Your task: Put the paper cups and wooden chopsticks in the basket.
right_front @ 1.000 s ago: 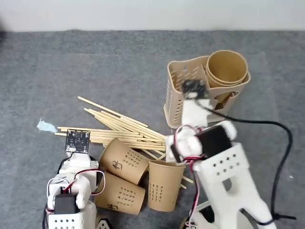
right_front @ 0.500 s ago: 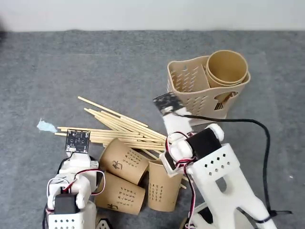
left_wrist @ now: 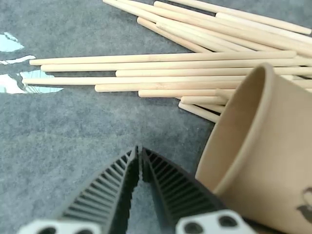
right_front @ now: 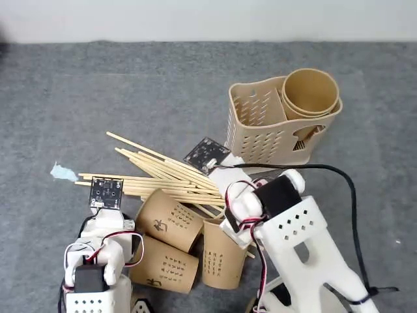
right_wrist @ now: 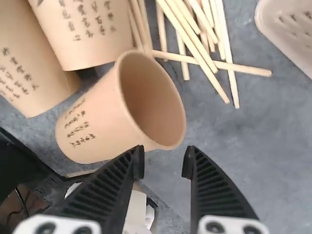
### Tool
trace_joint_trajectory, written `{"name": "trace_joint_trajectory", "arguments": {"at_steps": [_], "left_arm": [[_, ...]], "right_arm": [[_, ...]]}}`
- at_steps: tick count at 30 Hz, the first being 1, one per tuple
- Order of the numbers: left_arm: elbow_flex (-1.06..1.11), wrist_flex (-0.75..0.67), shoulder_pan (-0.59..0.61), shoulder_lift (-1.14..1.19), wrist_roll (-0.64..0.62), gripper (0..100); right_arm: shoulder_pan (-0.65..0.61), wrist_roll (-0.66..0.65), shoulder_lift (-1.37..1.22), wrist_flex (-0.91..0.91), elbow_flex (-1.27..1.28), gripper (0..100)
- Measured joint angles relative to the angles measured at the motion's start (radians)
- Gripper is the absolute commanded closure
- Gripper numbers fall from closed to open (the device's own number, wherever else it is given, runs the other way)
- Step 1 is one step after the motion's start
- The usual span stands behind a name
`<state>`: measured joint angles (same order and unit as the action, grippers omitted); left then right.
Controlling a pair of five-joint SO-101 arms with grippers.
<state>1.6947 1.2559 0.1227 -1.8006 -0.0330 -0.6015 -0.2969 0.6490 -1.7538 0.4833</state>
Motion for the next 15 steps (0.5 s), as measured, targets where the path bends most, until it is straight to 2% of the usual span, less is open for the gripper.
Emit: {"name": "trace_joint_trajectory", "arguments": {"at_steps": [5, 12, 15], "left_arm": [[0.000, 0.000, 0.000, 0.000, 0.000, 99], [0.000, 0.000, 0.000, 0.000, 0.000, 99], [0.000, 0.000, 0.000, 0.000, 0.000, 99]], "right_arm": [[-0.087, -0.002, 0.000, 0.035, 0.072, 86.2], [-0.094, 0.041, 0.003, 0.189, 0.199, 86.8], [-0.094, 0.048, 0.006, 0.195, 0.207, 96.8]]}}
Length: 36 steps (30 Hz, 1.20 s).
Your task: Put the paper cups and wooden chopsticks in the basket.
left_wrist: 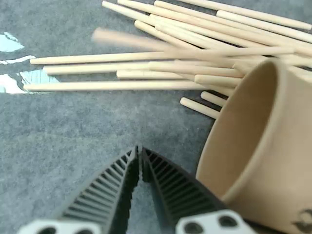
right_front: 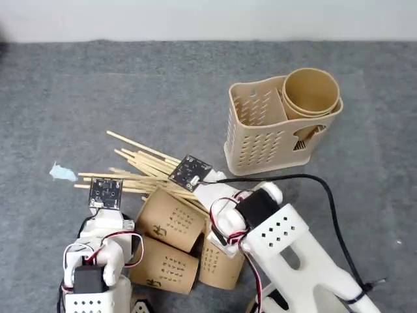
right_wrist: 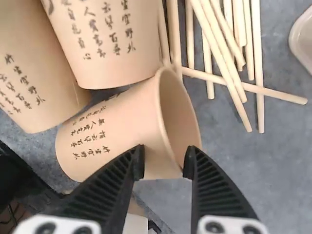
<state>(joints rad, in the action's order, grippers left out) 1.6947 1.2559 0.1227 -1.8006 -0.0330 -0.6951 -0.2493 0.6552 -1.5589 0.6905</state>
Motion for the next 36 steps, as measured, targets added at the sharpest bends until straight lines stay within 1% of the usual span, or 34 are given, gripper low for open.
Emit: {"name": "trace_joint_trajectory", "arguments": {"at_steps": [1, 3, 5, 12, 19, 23, 29, 36], "left_arm": [[0.000, 0.000, 0.000, 0.000, 0.000, 99], [0.000, 0.000, 0.000, 0.000, 0.000, 99], [0.000, 0.000, 0.000, 0.000, 0.000, 99], [0.000, 0.000, 0.000, 0.000, 0.000, 99], [0.000, 0.000, 0.000, 0.000, 0.000, 99], [0.000, 0.000, 0.000, 0.000, 0.000, 99], [0.000, 0.000, 0.000, 0.000, 0.000, 99], [0.000, 0.000, 0.000, 0.000, 0.000, 99]], "right_arm": [[0.000, 0.000, 0.002, 0.000, 0.000, 99.8], [0.000, 0.002, 0.012, 0.002, 0.002, 97.2], [0.000, 0.003, 0.018, 0.002, 0.002, 99.5], [0.043, 0.003, 0.017, -0.040, -0.057, 99.1], [0.052, 0.002, 0.017, -0.193, -0.279, 99.1], [0.077, 0.002, 0.017, -0.195, -0.388, 99.1], [0.078, 0.002, 0.017, -0.195, -0.502, 99.1], [0.077, 0.002, 0.015, -0.195, -0.770, 99.1]]}}
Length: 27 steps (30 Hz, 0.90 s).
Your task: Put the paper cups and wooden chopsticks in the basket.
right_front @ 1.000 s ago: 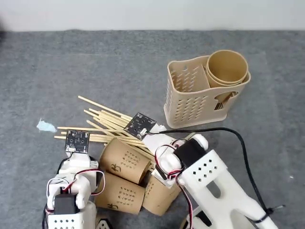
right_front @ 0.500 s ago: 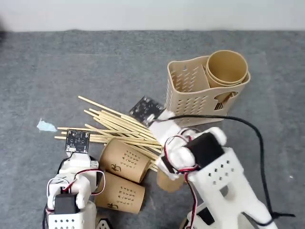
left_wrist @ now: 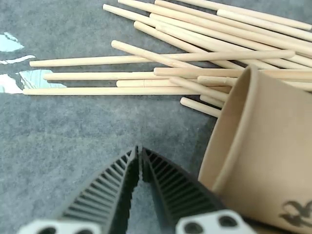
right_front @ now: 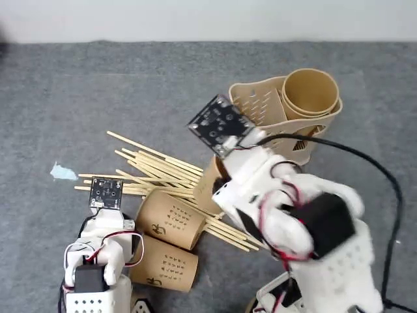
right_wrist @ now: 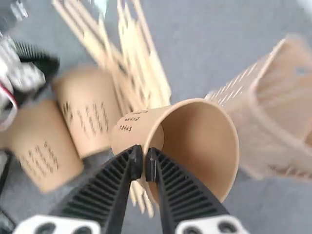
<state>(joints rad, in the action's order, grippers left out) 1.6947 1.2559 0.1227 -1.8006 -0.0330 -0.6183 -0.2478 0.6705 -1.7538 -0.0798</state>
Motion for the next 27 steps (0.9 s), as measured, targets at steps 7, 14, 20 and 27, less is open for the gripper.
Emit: {"name": "trace_joint_trajectory", "arguments": {"at_steps": [7, 14, 20, 27], "left_arm": [[0.000, 0.000, 0.000, 0.000, 0.000, 99], [0.000, 0.000, 0.000, 0.000, 0.000, 99], [0.000, 0.000, 0.000, 0.000, 0.000, 99], [0.000, 0.000, 0.000, 0.000, 0.000, 99]], "right_arm": [[0.149, -0.130, 0.003, 0.057, -0.166, 99.1], [0.367, -0.255, -0.015, 0.265, -0.172, 99.1], [0.508, -0.353, -0.144, 0.396, -0.172, 99.1], [0.615, -0.439, -0.267, 0.431, -0.172, 99.1]]}}
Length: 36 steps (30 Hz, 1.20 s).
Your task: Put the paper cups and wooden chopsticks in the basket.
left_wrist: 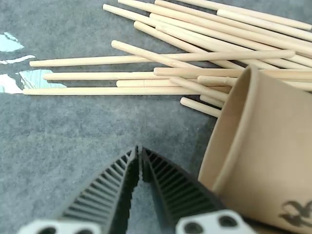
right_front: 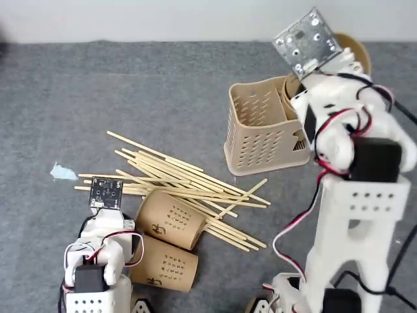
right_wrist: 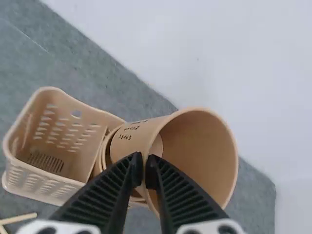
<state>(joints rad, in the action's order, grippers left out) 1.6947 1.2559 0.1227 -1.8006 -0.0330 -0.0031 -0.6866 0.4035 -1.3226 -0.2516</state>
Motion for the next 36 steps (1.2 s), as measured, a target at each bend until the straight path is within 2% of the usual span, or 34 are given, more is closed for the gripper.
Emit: {"name": "trace_joint_trajectory", "arguments": {"at_steps": [5, 11, 15, 24, 29, 36], "left_arm": [[0.000, 0.000, 0.000, 0.000, 0.000, 99], [0.000, 0.000, 0.000, 0.000, 0.000, 99], [0.000, 0.000, 0.000, 0.000, 0.000, 99], [0.000, 0.000, 0.000, 0.000, 0.000, 99], [0.000, 0.000, 0.000, 0.000, 0.000, 99], [0.000, 0.000, 0.000, 0.000, 0.000, 99]], "right_arm": [[0.032, -0.040, -0.046, -0.011, 0.000, 97.2], [0.017, -0.034, -0.058, -0.075, 0.000, 77.5], [-0.043, 0.054, -0.037, -0.152, 0.000, 78.0], [-0.285, 0.236, 0.075, -0.407, 0.000, 78.3], [-0.433, 0.405, 0.094, -0.431, 0.063, 78.0], [-0.686, 0.571, 0.094, -0.431, 0.311, 64.0]]}}
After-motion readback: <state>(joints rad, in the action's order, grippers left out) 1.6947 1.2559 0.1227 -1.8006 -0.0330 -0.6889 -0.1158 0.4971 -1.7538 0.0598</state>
